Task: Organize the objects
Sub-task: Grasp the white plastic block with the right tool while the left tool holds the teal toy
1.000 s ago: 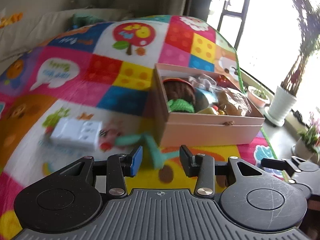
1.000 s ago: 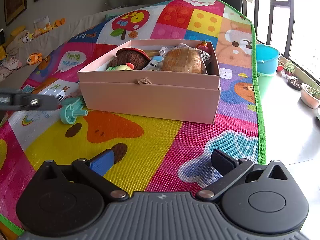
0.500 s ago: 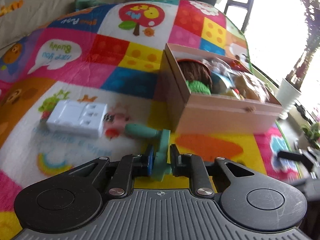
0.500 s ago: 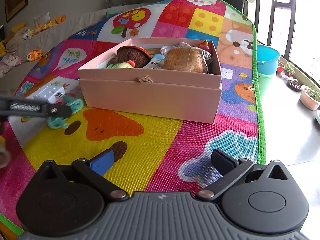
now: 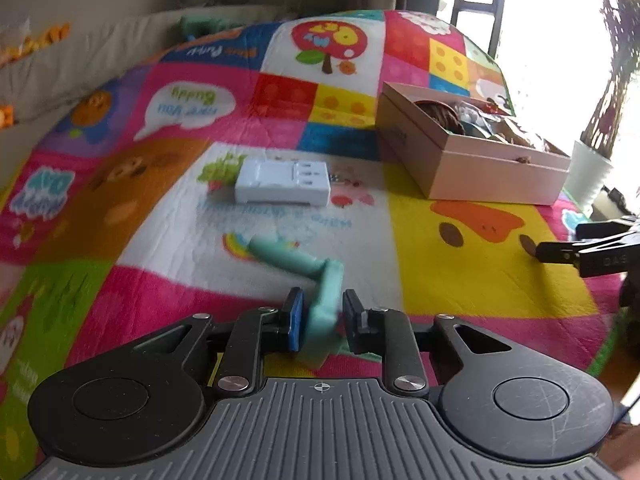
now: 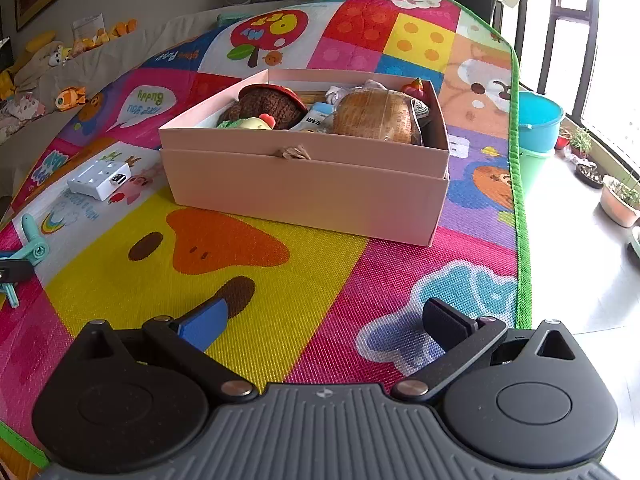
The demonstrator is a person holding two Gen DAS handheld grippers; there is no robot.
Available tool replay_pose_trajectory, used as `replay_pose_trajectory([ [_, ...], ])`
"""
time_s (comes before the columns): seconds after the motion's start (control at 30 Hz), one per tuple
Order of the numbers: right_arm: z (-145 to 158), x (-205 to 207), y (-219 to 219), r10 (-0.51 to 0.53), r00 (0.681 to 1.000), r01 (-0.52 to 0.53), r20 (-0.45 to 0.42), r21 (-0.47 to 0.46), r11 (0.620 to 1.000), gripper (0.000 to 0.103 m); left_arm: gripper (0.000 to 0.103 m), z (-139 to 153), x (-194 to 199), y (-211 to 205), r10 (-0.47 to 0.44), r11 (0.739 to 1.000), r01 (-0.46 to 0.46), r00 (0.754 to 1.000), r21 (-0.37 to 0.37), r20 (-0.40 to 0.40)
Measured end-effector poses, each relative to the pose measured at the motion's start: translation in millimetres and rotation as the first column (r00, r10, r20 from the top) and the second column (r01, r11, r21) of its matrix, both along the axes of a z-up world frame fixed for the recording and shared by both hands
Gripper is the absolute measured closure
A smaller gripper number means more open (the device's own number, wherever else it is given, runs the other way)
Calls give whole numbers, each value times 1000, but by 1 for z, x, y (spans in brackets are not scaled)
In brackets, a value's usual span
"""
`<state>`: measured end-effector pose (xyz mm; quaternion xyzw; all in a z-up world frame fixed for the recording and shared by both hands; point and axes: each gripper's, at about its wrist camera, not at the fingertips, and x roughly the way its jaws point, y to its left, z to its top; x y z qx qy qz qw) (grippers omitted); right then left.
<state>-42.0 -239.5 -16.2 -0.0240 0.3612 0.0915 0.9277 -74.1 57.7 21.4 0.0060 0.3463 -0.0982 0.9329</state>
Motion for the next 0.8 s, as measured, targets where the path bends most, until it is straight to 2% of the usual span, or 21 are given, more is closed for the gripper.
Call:
replay_pose_trajectory([
  [0.13, 0, 0, 0, -3, 1000, 3, -2, -4, 1000, 0, 80, -2, 2, -3, -7, 1000, 7, 1000, 17, 8],
  [0.2, 3, 1, 4, -4, 1000, 4, -12, -8, 1000, 0, 81, -2, -1, 5, -17, 1000, 17, 1000, -15, 8],
  [0.27, 12, -1, 17, 75, 997, -75, -21, 18, 997, 0, 88, -2, -6, 17, -6, 998, 6, 1000, -55, 10],
  [0.33, 24, -4, 39, 159, 987, -159, 7, 36, 987, 0, 89, -3, -11, 29, 28, 998, -26, 999, -58, 26],
  [0.43, 42, -2, 88, 295, 955, -296, 44, 26, 955, 0, 89, -3, -13, 49, 84, 993, -82, 996, -88, 29],
  [0.53, 50, 13, 141, 388, 919, -389, 67, -6, 921, 0, 88, -3, -13, 64, 110, 986, -105, 994, -128, 27],
  [0.67, 46, 50, 203, 479, 873, -463, 96, -149, 874, 0, 87, -5, -13, 77, 106, 975, -100, 994, -196, 20],
  [0.8, 37, 97, 241, 525, 850, -510, 47, -174, 842, 0, 87, -9, -14, 90, 107, 956, -100, 994, -277, 11],
])
